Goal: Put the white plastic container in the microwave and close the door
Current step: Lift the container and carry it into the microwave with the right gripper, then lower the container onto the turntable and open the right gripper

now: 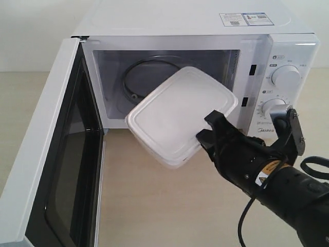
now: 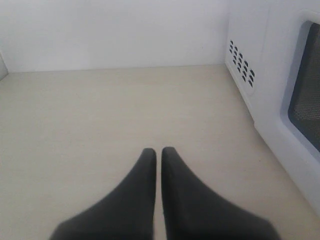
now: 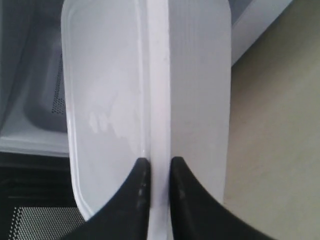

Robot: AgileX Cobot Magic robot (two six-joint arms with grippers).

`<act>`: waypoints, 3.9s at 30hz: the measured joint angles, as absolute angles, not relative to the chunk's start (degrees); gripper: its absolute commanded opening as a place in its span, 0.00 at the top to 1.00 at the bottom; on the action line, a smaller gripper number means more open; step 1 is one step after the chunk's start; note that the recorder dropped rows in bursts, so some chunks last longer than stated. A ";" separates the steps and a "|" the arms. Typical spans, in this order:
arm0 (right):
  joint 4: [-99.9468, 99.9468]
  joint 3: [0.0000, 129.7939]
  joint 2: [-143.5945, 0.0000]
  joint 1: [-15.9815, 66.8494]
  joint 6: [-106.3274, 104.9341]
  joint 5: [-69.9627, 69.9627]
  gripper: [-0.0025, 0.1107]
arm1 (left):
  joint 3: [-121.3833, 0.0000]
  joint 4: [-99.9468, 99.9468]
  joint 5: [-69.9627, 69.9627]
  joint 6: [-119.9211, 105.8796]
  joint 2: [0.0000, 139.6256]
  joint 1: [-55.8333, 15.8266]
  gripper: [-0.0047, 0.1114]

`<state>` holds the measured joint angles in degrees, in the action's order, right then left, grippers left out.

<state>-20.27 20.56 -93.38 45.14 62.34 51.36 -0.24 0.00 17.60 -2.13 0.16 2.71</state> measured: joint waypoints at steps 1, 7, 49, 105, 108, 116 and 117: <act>-21.30 21.17 -93.38 45.14 62.07 51.36 0.98 | -0.24 0.00 17.60 -2.13 0.16 2.71 0.92; -26.52 28.02 -93.46 45.14 60.94 47.30 0.98 | -0.24 0.00 17.60 -2.13 0.16 2.71 0.92; -43.83 51.85 -108.93 41.57 48.18 40.29 0.98 | -0.24 0.00 17.60 -2.13 0.16 2.71 0.92; -41.58 58.22 -111.62 40.03 48.78 33.34 0.60 | -0.24 0.00 17.60 -2.13 0.16 2.71 0.92; -41.43 55.19 -108.68 40.03 47.52 33.29 0.60 | -0.24 0.00 17.60 -2.13 0.16 2.71 0.92; -28.00 49.04 -101.87 40.03 40.28 26.36 0.89 | -0.24 0.00 17.60 -2.13 0.16 2.71 0.92; -24.68 48.94 -101.58 40.03 39.70 25.01 0.98 | -0.24 0.00 17.60 -2.13 0.16 2.71 0.92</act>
<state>-24.68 48.94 -101.58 40.03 39.70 25.01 -0.24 0.00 17.60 -2.13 0.16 2.71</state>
